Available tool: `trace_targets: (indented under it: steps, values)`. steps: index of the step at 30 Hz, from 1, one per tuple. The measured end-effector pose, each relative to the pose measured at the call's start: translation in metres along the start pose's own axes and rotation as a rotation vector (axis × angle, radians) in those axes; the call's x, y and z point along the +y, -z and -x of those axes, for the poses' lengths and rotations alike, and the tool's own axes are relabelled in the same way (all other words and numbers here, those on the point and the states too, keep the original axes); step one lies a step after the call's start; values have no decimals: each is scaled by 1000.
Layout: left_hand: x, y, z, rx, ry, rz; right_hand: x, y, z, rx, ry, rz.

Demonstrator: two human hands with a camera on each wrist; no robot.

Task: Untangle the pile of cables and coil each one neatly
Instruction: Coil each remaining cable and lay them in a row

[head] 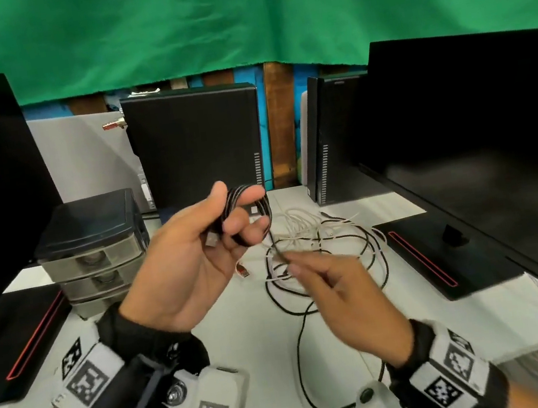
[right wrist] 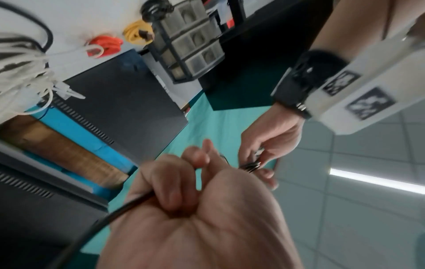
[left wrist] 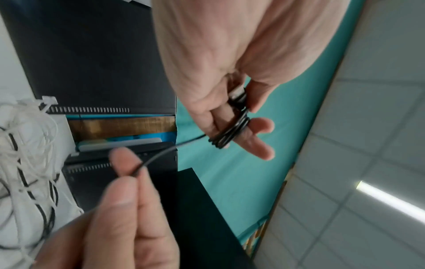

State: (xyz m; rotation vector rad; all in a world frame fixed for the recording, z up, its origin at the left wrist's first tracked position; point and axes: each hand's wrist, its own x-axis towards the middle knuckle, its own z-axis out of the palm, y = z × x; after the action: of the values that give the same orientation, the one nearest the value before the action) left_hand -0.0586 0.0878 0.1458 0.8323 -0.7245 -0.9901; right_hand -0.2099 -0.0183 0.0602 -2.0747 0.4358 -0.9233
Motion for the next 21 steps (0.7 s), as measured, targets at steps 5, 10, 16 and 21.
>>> trace_targets:
  steps: [5,10,16,21]
  values:
    - [-18,12,-7,8,-328,-804,-16,-7,13,-335,1,95]
    - [-23,25,-6,-240,-287,-1160,-42,34,2,-236,137,114]
    - [-19,10,6,-527,82,-592,-28,59,-14,-2,278,139]
    - [-14,-7,8,-351,-5,-64,-2,32,-15,39,188,119]
